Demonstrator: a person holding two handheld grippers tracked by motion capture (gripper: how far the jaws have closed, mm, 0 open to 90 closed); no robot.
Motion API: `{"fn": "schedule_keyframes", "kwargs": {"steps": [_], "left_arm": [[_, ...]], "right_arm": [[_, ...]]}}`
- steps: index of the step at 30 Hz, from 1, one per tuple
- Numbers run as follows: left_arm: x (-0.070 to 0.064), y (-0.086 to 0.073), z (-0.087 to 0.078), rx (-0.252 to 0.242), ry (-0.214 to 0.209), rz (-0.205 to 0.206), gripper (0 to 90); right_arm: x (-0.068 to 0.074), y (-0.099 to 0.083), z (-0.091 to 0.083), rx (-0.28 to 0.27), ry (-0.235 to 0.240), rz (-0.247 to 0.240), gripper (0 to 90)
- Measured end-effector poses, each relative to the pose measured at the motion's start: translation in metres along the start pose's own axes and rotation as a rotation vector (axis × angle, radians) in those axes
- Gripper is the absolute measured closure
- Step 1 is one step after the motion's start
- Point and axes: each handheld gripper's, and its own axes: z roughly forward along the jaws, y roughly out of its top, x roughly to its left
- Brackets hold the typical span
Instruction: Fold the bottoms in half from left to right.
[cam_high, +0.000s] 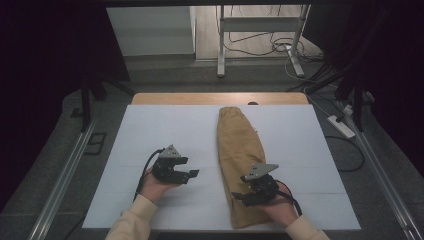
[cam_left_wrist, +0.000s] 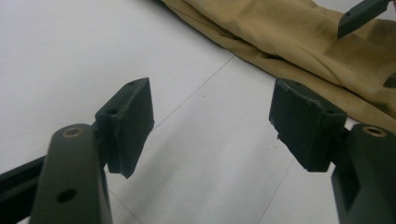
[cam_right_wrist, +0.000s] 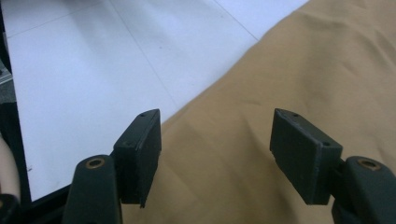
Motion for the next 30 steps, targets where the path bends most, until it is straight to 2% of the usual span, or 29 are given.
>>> {"fn": "schedule_keyframes", "kwargs": {"steps": [8, 17, 24, 30], "left_arm": [[0.001, 0.0, 0.0, 0.0, 0.0, -0.002, 30.1], [0.001, 0.0, 0.0, 0.002, 0.002, -0.002, 30.0], [0.004, -0.001, -0.003, -0.009, 0.005, -0.013, 30.0], [0.004, -0.001, -0.004, -0.011, 0.007, -0.014, 30.0]], "right_arm": [[0.007, 0.003, 0.009, 0.022, 0.014, -0.01, 31.7], [0.017, 0.006, 0.018, 0.043, 0.009, -0.021, 28.5], [0.022, 0.009, 0.023, 0.052, -0.003, -0.016, 24.4], [0.026, 0.01, 0.031, 0.087, -0.04, -0.02, 20.8]]}}
